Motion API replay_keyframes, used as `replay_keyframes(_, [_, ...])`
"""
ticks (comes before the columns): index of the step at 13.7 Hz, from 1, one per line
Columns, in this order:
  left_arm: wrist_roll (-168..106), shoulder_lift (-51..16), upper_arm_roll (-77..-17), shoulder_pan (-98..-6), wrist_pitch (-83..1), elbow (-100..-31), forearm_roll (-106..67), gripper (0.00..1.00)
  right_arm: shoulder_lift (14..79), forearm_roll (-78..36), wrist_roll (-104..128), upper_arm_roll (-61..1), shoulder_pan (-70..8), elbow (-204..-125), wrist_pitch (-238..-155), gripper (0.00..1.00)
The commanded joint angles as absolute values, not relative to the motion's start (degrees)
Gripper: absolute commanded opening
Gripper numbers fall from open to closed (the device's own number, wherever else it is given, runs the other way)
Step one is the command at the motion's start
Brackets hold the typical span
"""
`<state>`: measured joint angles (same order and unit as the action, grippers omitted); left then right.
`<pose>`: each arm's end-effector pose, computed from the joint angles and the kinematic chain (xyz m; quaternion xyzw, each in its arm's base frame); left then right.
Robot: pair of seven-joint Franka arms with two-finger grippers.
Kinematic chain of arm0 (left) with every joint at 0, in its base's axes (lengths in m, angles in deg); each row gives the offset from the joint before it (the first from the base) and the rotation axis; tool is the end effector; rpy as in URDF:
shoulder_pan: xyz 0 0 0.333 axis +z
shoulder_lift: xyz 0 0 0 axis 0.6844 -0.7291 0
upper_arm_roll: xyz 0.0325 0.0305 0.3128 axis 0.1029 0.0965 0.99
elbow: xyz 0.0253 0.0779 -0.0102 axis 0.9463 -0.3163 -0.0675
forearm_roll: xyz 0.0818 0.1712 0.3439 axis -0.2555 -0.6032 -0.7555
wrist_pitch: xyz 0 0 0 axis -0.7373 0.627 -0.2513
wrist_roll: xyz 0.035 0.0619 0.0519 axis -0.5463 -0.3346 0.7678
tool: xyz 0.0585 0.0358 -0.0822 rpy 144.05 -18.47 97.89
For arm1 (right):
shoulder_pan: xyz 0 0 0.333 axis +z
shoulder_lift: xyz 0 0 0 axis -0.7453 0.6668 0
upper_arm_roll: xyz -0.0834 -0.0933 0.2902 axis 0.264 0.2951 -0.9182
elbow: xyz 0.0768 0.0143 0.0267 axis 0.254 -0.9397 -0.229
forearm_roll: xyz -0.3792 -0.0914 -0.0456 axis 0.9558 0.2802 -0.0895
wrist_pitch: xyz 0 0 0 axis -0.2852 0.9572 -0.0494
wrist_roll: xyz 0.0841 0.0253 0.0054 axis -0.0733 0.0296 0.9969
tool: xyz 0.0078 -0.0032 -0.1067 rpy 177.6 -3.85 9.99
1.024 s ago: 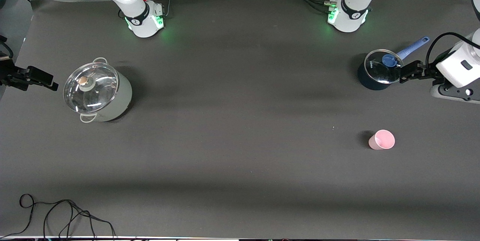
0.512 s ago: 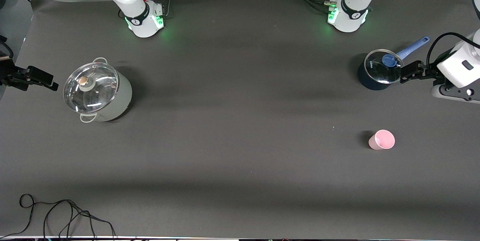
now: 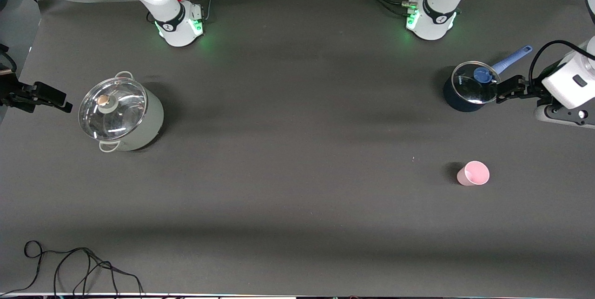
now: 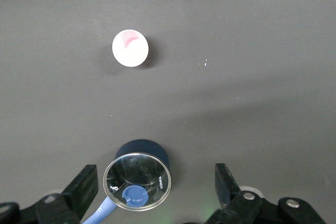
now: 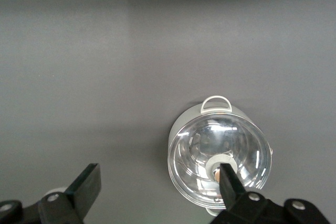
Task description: Transfer pink cup from left to right arm
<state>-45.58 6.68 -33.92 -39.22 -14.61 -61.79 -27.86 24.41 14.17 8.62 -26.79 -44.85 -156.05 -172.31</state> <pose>0.5575 -0.0141 0.5672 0.9950 -0.0841 -0.0523 0.0096 0.5593 -0.0466 0.6098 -0.9994 0.0297 0.0059 0.0162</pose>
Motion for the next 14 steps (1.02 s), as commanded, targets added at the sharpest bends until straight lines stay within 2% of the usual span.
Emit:
replay_keyframes(1, [-45.3, 7.5, -33.8, -39.3, -14.5, -62.2, -28.6, 0.99, 23.9, 14.3, 8.4, -26.8, -44.6, -155.6, -171.4, 1.00])
replay_keyframes(6, [-58.4, 5.6, -32.6, -36.9, -14.7, -60.7, -27.3, 0.99, 23.9, 14.3, 8.4, -26.9, -44.6, -155.6, -171.4, 1.00])
replay_keyframes(8, [-67.6, 4.7, -31.7, -34.5, -15.7, -60.4, -27.2, 0.95, 23.9, 14.3, 8.5, -26.9, -44.6, -155.6, -171.4, 1.00])
replay_keyframes(11, [-82.0, 0.9, -31.7, -31.0, -16.1, -57.7, -24.4, 0.96, 23.9, 14.3, 8.4, -26.9, -44.6, -155.6, -171.4, 1.00])
replay_keyframes(14, [-100.0, -3.7, -31.7, -26.8, -20.2, -56.9, -15.5, 0.97, 23.9, 14.3, 8.5, -26.9, -44.6, -155.7, -171.4, 1.00])
